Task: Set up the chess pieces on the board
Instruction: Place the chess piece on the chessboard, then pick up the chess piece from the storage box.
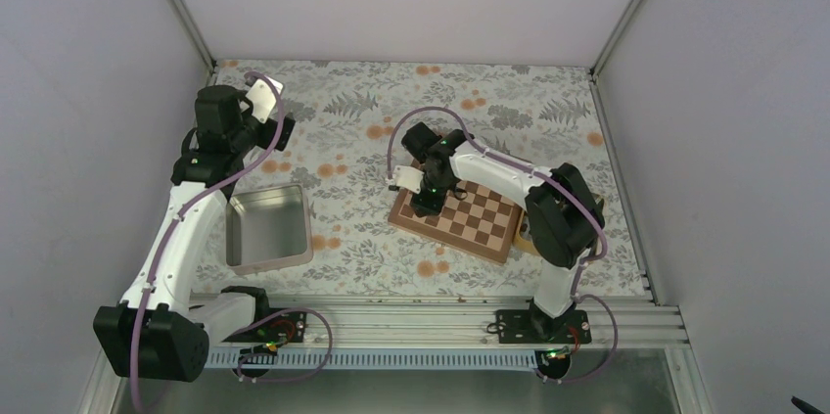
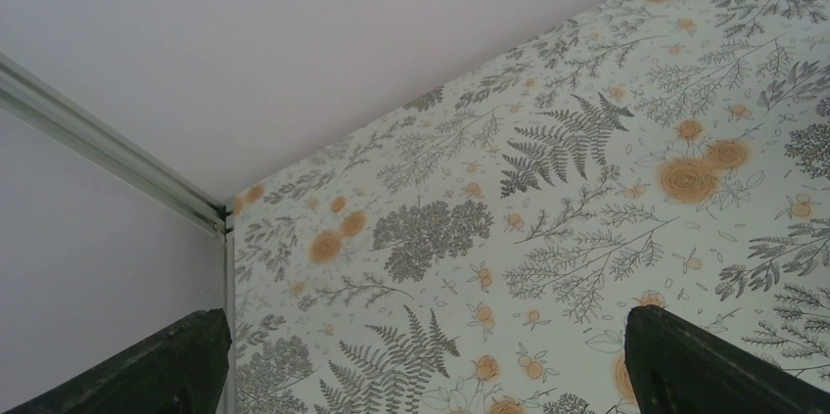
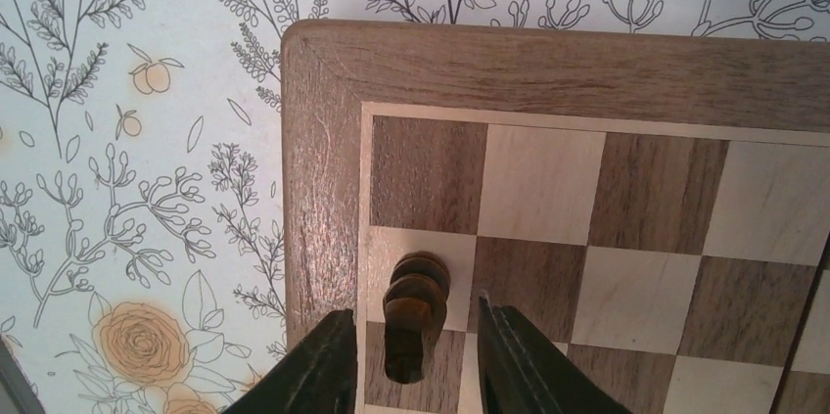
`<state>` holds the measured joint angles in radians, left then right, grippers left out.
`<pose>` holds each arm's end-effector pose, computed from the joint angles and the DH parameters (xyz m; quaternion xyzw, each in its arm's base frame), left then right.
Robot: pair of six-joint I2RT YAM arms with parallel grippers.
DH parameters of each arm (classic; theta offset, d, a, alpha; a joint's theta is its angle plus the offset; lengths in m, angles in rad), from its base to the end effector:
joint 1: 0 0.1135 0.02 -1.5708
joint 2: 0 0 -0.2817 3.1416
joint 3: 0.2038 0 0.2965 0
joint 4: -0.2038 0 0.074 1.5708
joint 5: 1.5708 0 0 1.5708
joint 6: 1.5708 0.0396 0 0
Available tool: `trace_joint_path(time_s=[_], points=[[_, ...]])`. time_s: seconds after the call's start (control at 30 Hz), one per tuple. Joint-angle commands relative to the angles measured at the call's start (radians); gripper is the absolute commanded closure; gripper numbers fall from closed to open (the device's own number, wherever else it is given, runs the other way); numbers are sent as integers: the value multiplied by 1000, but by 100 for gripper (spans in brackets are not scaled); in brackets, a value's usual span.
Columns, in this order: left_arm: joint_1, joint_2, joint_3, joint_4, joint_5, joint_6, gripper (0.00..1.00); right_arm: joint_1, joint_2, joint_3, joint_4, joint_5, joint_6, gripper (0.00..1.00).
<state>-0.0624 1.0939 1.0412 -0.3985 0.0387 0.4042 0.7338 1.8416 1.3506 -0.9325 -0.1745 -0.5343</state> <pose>0.2854 -0.0194 0.3589 0.2059 0.8219 0.0741 0.5260 0.2897 0.2705 0.1892 -0.5937 0.7966 0.0938 0.0643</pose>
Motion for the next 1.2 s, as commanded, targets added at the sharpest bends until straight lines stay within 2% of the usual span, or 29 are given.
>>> trace_joint_path(time_s=[0.0, 0.17, 0.3, 0.5, 0.67, 0.73, 0.93, 1.17], points=[[4, -7, -6, 10, 12, -1, 0, 6, -42, 0, -13, -29, 4, 65], [4, -6, 4, 6, 15, -4, 0, -18, -130, 21, -47, -33, 4, 64], [4, -11, 13, 4, 10, -4, 0, -120, -279, 33, -81, -35, -3, 63], [4, -4, 10, 18, 12, -2, 0, -387, -476, -76, -111, 26, -56, 63], [6, 3, 4, 31, 29, -4, 0, -664, -595, -176, -113, 46, -154, 63], [4, 7, 1, 36, 34, -2, 0, -770, -610, -210, -107, 35, -192, 63], [5, 17, -22, 74, 50, -9, 0, -947, -597, -310, -61, -6, -332, 66], [6, 27, -44, 92, 76, -11, 0, -972, -546, -347, 1, -35, -437, 68]])
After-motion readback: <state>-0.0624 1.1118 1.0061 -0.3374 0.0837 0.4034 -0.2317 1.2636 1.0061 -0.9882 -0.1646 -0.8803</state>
